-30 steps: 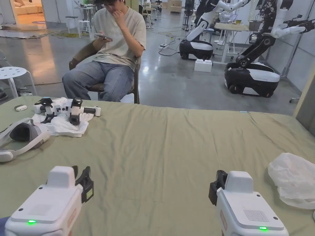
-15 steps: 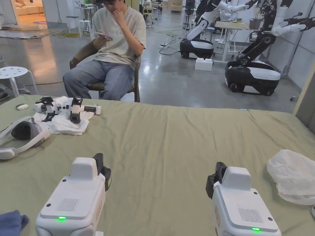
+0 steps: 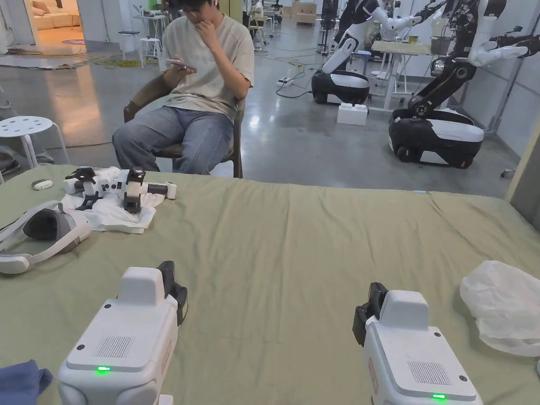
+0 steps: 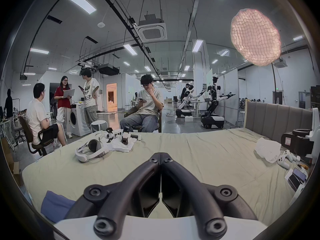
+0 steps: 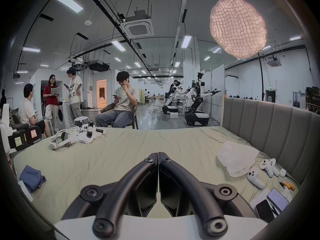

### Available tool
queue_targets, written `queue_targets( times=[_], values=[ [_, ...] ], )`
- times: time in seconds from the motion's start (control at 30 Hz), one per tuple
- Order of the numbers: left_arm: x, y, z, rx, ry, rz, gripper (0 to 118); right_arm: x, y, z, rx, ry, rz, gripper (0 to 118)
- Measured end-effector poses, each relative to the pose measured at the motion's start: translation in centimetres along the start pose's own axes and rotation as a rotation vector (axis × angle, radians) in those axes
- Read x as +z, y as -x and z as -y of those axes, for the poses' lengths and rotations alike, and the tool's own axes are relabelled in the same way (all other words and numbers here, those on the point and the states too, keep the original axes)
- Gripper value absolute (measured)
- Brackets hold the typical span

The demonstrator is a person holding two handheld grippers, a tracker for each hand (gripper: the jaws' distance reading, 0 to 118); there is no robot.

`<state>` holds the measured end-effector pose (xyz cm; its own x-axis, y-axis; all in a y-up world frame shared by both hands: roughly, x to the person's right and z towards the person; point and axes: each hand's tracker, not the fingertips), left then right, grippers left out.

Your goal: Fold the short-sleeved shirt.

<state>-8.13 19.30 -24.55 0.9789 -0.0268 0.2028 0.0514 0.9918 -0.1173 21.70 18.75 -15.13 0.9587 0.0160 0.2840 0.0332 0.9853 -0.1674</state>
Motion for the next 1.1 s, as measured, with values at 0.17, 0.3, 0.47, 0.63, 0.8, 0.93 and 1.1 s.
queue_targets(
  times=[0.17,0.3,0.47,0.63,0.8,0.93,1.1],
  values=[
    [0.0,0.1,-0.5,0.013,-0.006,-0.002,7,-0.3,0.2,-0.3,0.016,-0.001,0.005,5],
    [0.0,0.0,-0.4,0.012,0.0,0.003,72,-0.3,0.3,-0.1,0.021,-0.014,0.034,79],
    [0.1,-0.1,-0.1,-0.018,-0.012,-0.007,94,-0.3,0.0,0.1,0.002,-0.024,0.04,87],
    [0.0,0.1,-0.1,-0.021,-0.008,-0.004,103,-0.6,-0.2,0.1,-0.019,-0.012,0.024,92],
    [-0.1,0.5,-0.2,0.013,-0.004,-0.022,106,-1.1,0.2,0.0,0.001,0.01,0.056,95],
    [-0.3,0.8,-0.3,0.016,0.007,-0.022,109,-1.5,-0.2,-0.3,-0.043,0.039,0.027,95],
    [-0.5,1.0,-0.5,0.016,0.009,-0.013,111,-1.8,-0.3,-1.2,-0.085,0.075,0.02,95]
  ],
)
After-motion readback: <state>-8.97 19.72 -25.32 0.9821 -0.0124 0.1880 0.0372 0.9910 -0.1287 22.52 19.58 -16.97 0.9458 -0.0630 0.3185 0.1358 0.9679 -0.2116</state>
